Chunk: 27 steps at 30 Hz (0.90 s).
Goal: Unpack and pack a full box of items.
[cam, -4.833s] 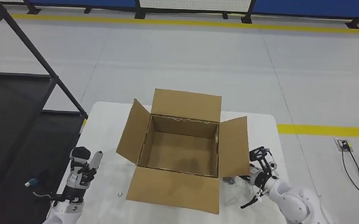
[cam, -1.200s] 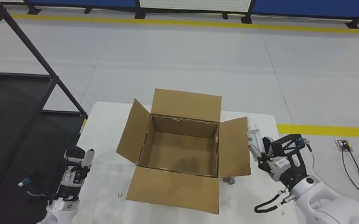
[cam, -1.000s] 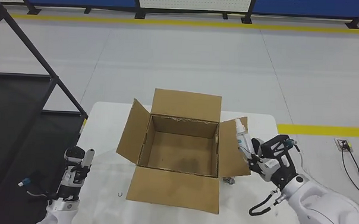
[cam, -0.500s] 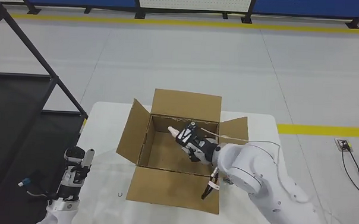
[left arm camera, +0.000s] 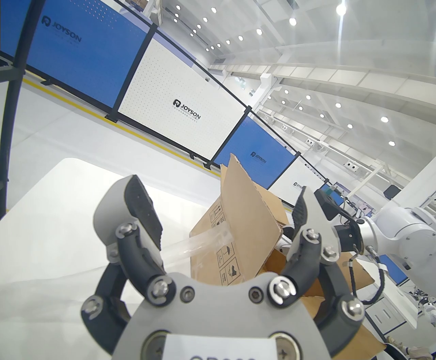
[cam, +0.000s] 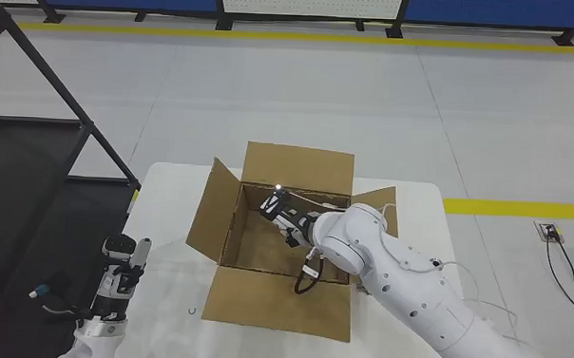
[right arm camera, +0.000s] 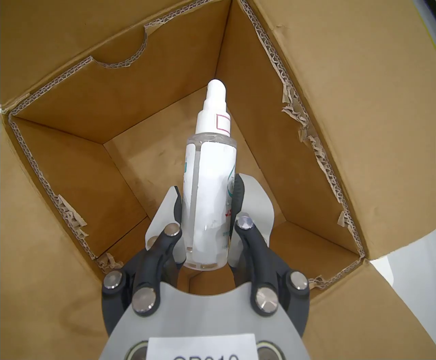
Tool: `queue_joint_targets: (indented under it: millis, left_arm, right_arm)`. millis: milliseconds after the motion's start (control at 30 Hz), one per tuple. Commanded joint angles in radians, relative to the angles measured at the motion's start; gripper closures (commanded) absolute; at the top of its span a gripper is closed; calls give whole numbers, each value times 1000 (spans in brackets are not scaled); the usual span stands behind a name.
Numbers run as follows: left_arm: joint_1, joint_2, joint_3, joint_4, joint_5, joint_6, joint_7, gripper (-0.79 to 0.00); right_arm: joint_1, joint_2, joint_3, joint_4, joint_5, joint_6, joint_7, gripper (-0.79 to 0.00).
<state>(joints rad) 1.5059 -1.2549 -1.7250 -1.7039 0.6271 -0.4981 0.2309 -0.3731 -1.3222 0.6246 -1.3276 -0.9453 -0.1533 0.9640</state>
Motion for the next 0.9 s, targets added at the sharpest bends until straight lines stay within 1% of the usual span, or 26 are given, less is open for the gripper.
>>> queue_joint_targets:
  millis: [0, 133, 200, 233, 367, 567, 700, 867]
  left_arm:
    - [0, 0, 0, 0, 0, 0, 0, -785]
    - [0, 0, 0, 0, 0, 0, 0, -785]
    - [0, 0, 0, 0, 0, 0, 0, -785]
    - [0, 0, 0, 0, 0, 0, 0, -785]
    - [0, 0, 0, 0, 0, 0, 0, -785]
    - [0, 0, 0, 0, 0, 0, 0, -785]
    - [0, 0, 0, 0, 0, 0, 0, -785]
    - [0, 0, 0, 0, 0, 0, 0, -785]
  right_arm:
    - [0, 0, 0, 0, 0, 0, 0, 0]
    - [-23, -6, -11, 19, -28, 15, -26, 0]
    - [-13, -22, -33, 65, -32, 39, -26, 0]
    - [-4, -34, -47, 96, -16, 22, -26, 0]
    - [61, -93, -107, 276, 28, 3, -20, 0]
    - [142, -190, -171, 527, 110, -73, -51, 0]
    - [172, -243, -200, 643, 131, -106, -57, 0]
    - [197, -297, -222, 753, 133, -123, -79, 0]
